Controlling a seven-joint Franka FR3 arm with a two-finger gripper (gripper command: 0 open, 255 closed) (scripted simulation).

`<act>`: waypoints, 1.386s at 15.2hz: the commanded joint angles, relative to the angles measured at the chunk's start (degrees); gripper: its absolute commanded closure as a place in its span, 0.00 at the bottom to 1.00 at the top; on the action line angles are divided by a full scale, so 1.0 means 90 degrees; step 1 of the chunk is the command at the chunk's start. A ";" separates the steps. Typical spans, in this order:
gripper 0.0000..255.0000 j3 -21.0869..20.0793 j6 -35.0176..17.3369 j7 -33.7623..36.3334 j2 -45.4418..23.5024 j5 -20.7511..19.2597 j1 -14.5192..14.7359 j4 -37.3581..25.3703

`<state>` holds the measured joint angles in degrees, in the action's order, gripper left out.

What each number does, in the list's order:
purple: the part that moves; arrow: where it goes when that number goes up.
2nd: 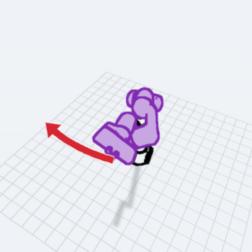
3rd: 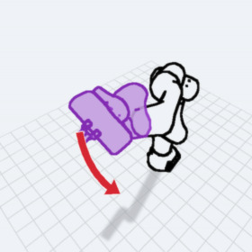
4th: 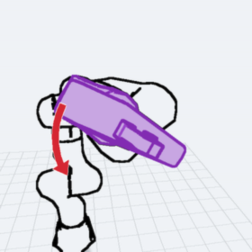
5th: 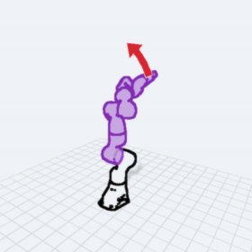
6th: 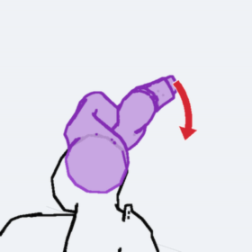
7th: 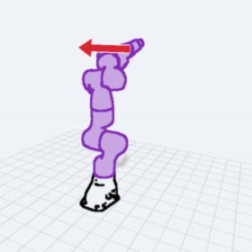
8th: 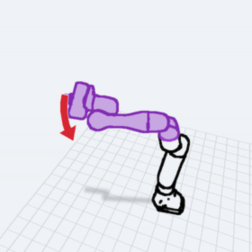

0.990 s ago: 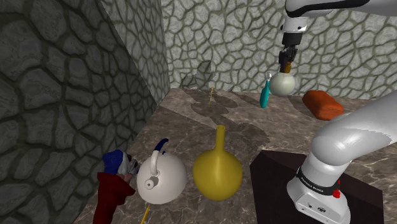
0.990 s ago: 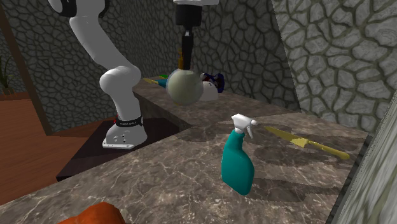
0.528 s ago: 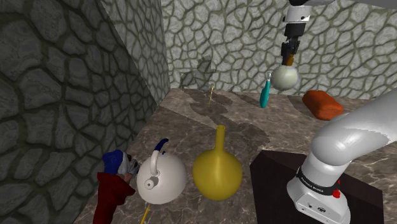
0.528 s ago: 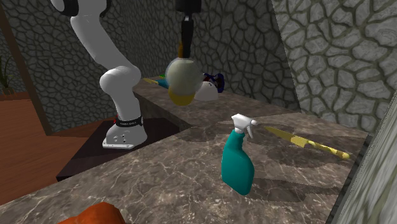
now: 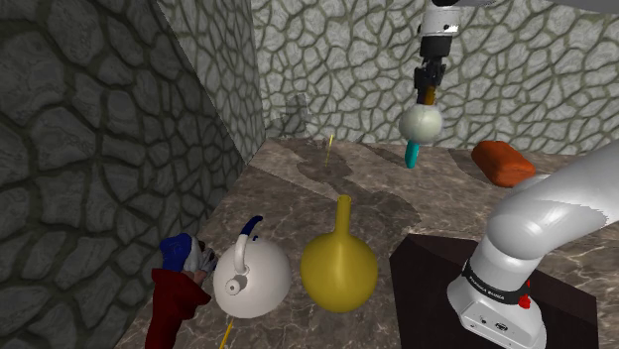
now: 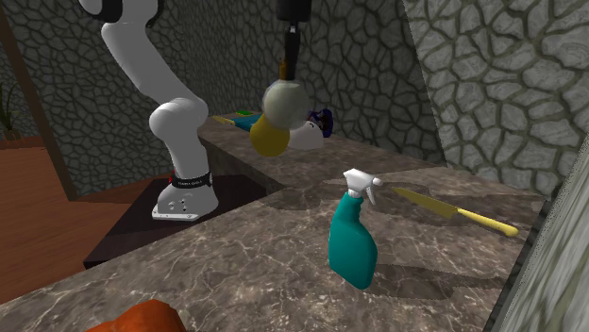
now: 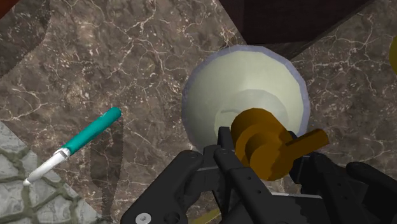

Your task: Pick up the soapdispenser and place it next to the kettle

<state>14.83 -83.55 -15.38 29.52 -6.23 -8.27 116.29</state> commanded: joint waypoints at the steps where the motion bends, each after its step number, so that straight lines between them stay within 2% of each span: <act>1: 1.00 -0.0262 0.0001 0.0349 -0.0008 0.0152 0.0104 0.0010; 11: 1.00 -0.1373 -0.0165 0.1848 -0.0496 0.0812 0.0612 -0.0293; 21: 1.00 -0.2371 -0.0327 0.3289 -0.1605 0.1200 0.1102 -0.1310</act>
<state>-5.66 -86.46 12.86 16.27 4.35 1.21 105.80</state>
